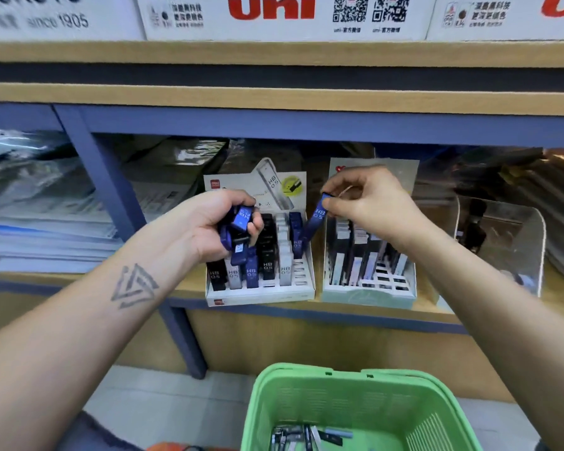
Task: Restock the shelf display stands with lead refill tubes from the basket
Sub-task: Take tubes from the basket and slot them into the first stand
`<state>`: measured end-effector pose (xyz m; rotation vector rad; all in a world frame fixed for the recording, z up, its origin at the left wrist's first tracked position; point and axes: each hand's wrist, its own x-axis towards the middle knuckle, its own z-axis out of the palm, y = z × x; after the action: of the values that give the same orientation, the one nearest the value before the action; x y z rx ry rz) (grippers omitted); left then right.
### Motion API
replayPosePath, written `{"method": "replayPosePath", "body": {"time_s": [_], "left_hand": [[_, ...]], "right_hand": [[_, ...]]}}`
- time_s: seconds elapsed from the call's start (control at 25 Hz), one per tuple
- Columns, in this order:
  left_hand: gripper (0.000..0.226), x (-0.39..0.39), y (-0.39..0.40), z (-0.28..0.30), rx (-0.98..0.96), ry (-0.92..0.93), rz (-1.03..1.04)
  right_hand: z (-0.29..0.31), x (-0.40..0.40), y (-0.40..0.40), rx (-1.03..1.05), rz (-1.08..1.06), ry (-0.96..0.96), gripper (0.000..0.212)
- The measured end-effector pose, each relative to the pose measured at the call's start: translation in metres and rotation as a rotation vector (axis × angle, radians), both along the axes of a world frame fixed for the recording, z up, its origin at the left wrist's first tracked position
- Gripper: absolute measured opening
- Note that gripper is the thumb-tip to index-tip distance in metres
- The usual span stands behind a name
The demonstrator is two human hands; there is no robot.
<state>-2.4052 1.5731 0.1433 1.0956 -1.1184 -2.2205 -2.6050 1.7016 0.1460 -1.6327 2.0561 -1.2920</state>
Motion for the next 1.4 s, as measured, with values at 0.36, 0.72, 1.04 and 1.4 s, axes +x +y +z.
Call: {"method": "replayPosePath", "body": {"time_s": [0.36, 0.72, 1.04, 1.4], "left_hand": [[0.008, 0.002, -0.004, 0.001, -0.01, 0.013, -0.023], [0.007, 0.005, -0.001, -0.001, -0.042, 0.002, -0.04], [0.005, -0.001, 0.006, -0.003, -0.003, -0.007, -0.048], [0.015, -0.006, 0.025, -0.006, -0.02, -0.002, -0.154]], "right_hand": [[-0.04, 0.022, -0.041, 0.194, 0.014, 0.576, 0.013], [-0.04, 0.026, -0.046, 0.275, 0.038, 0.543, 0.015], [-0.051, 0.028, -0.053, 0.263, -0.064, 0.83, 0.017], [-0.014, 0.042, -0.036, 0.202, 0.167, -0.728, 0.009]]}}
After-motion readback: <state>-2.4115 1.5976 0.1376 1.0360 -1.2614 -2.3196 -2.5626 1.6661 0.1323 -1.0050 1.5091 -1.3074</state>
